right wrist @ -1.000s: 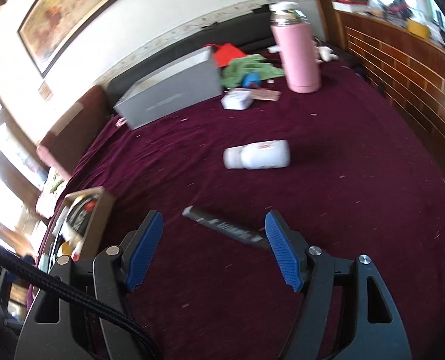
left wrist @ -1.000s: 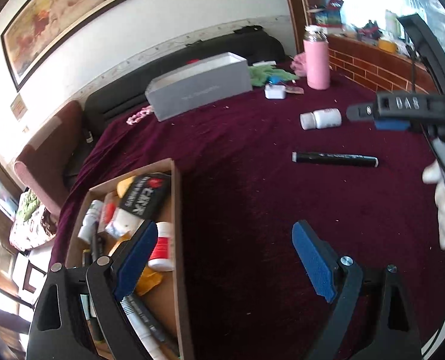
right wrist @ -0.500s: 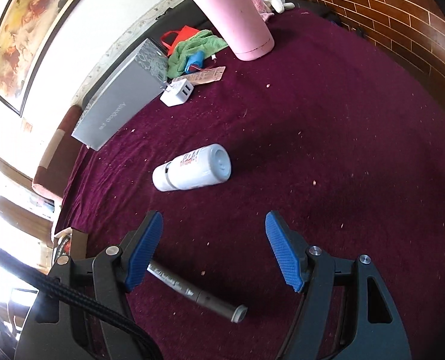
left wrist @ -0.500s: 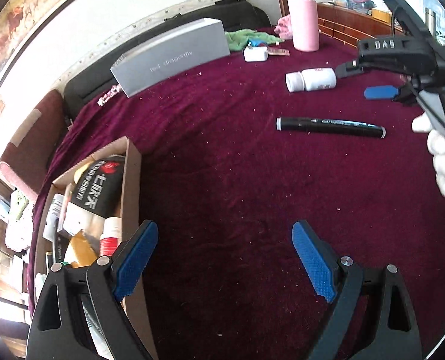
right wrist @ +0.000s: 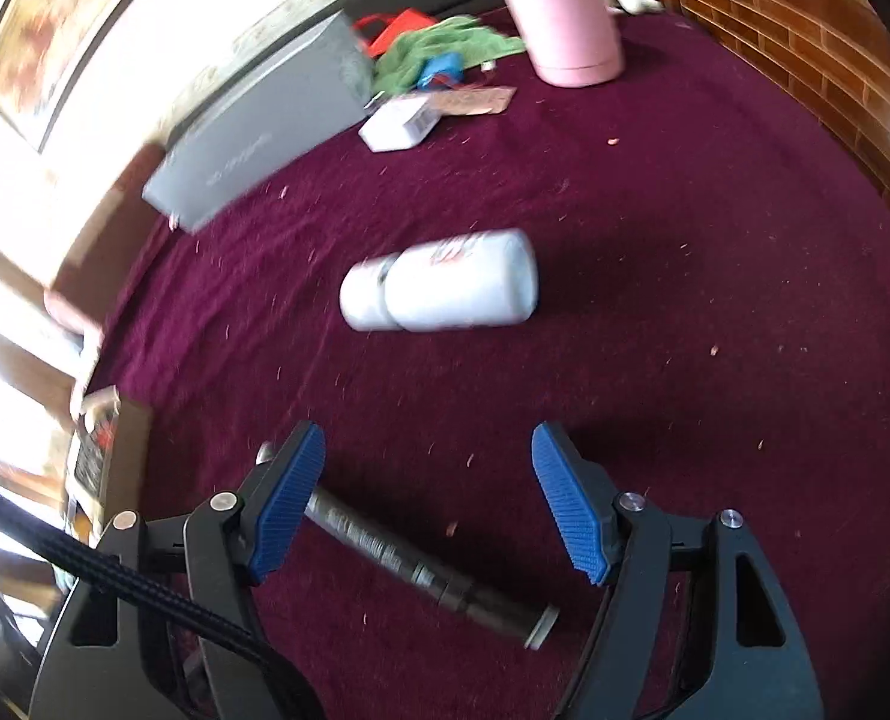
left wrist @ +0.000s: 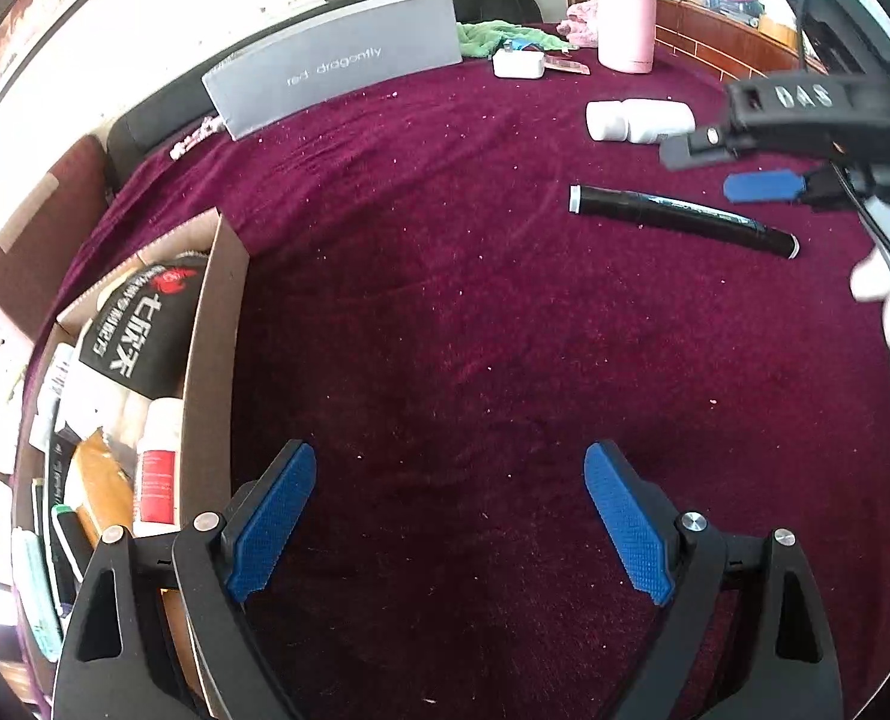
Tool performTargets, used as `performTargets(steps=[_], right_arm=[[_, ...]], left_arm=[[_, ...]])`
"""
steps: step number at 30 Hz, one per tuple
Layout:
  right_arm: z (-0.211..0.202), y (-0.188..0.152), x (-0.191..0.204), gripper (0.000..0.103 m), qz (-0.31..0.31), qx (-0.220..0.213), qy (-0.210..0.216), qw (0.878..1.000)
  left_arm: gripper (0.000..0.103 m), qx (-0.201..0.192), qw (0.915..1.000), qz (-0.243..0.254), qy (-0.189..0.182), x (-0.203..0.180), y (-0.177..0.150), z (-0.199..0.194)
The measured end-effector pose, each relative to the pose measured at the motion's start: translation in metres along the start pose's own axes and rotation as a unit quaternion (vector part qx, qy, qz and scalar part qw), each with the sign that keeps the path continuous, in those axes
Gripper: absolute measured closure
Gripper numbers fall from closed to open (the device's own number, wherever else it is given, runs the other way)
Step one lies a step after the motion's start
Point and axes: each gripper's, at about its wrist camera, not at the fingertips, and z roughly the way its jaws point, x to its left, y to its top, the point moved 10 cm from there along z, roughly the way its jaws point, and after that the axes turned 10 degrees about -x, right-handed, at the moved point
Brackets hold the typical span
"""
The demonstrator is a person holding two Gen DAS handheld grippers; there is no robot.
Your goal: Organize objects
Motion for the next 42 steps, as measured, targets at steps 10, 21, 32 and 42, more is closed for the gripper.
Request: performTargets(steps=[10,21,32,42], right_arm=[[-0.001,-0.050,0.049,0.030,-0.119,0.056,0.008,0.991],[-0.036,-0.054,0.069,0.030,-0.121,0.001,0.012,0.993],[-0.095,-0.041,0.089,0.028,-0.142,-0.142,-0.079,0.976],[-0.069,-0.102,0.170,0.027,-0.215,-0.080,-0.024,0.973]], left_arm=[[0.002,0.002,0.9986,-0.050,-0.015,0.010,-0.008,0.004],[0.001,-0.021,0.9985,-0.048,-0.015,0.007,-0.004,0.004],[0.002,-0.060,0.9923,-0.108,0.006,0.032,0.010,-0.037],[0.001,-0.151,0.9636,-0.183,0.123,0.157,-0.013,-0.134]])
